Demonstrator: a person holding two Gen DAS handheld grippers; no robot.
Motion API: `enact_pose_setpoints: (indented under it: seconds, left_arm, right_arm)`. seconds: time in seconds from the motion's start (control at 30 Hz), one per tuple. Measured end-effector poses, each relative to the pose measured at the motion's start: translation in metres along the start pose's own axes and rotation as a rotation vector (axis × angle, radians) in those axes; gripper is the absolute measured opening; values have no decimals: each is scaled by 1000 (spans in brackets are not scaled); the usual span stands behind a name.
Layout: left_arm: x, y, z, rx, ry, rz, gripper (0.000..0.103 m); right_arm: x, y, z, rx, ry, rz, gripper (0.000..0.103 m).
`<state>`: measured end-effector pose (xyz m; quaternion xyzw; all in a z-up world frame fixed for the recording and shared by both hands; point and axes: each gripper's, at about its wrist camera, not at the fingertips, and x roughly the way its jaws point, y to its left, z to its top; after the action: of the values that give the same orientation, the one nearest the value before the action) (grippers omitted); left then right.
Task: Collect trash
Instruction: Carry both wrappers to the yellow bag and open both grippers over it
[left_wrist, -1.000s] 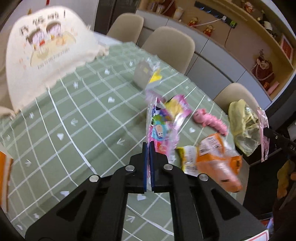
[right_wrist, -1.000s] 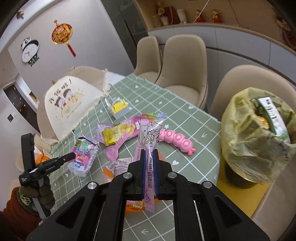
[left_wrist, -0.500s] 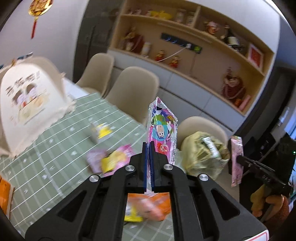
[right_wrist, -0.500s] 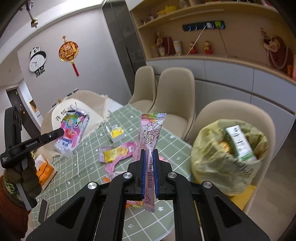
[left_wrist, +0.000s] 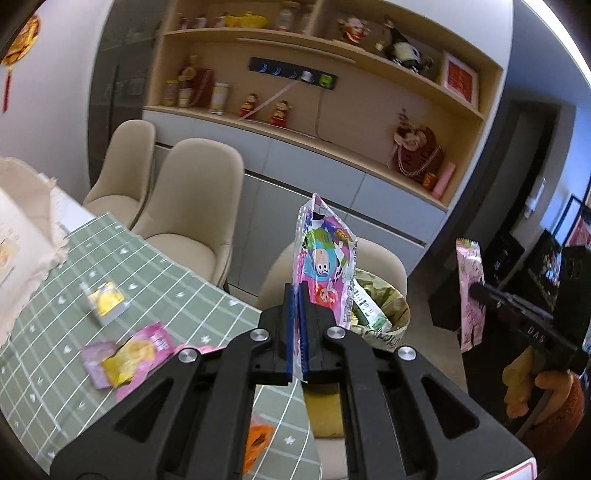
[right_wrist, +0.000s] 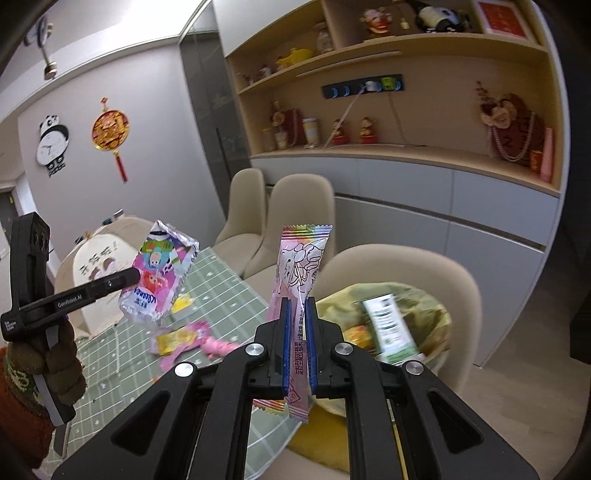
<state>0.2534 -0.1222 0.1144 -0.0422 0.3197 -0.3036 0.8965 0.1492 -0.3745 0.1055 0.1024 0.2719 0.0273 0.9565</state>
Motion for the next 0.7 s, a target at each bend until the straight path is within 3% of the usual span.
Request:
enact_pose_setpoints:
  seconds: [0.47,0.7]
  left_arm:
    - [131,-53,12,41,77,-8,2]
    - [199,-80,6,113,162,17,2]
  right_arm:
    - [30,-97,12,77,18,-77,9]
    - [54,-134,10,110,39,-92,9]
